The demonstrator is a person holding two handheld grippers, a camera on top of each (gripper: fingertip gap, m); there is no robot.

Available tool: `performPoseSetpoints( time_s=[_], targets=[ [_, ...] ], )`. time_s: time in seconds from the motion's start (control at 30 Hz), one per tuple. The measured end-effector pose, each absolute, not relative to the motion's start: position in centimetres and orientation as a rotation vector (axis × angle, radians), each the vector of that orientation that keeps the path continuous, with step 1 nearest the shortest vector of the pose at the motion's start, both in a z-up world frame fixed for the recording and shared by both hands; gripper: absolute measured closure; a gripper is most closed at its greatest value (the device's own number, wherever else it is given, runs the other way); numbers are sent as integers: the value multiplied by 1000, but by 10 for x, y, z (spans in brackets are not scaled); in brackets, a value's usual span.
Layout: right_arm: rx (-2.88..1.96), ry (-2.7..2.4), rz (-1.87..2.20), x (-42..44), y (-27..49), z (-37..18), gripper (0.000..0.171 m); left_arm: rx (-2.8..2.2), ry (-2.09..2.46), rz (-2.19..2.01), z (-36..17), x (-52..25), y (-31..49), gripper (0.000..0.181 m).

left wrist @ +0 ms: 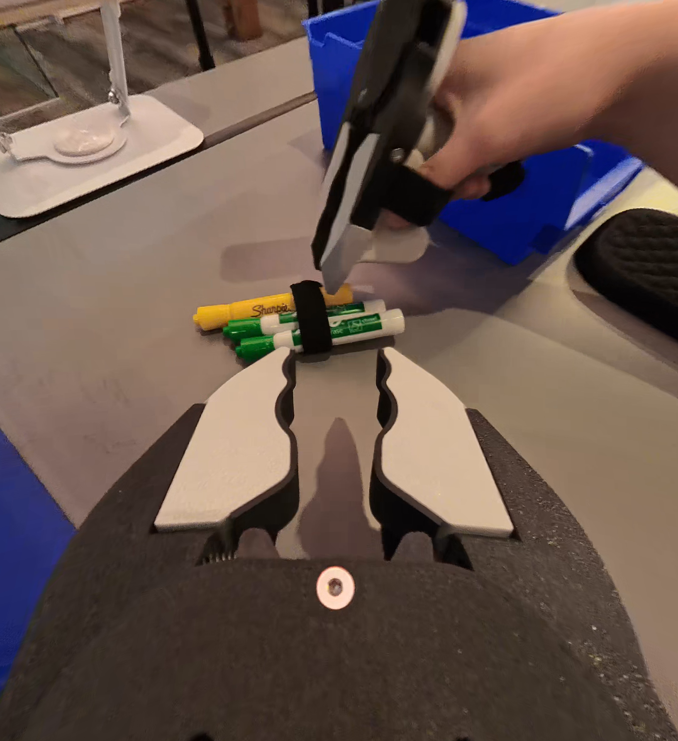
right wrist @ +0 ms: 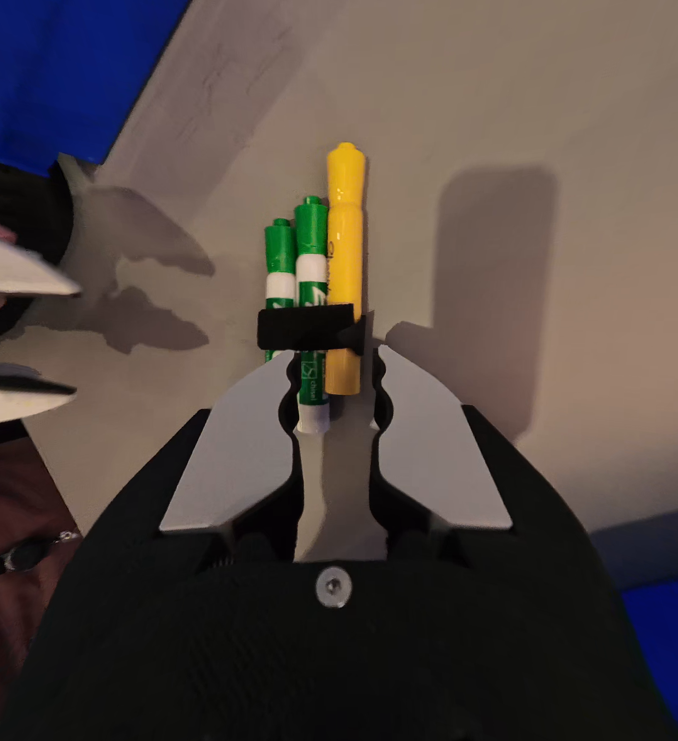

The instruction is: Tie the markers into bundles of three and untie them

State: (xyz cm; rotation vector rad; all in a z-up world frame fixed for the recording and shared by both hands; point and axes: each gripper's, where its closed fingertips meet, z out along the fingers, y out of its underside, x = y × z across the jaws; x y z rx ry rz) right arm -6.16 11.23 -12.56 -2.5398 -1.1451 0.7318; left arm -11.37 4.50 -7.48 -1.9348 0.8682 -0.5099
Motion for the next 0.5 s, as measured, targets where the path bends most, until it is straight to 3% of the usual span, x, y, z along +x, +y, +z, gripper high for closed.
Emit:
performPoseSetpoints(
  time_s=[0.27,0.5],
  targets=[
    [-2521,-1121,516,-51,118,-127,139,-1961,979,-371,-97,-90,81,149],
    [-2598,-876,674,-52,128,-121,148,-2007,1052,-345,-113,-74,101,167]
  ],
)
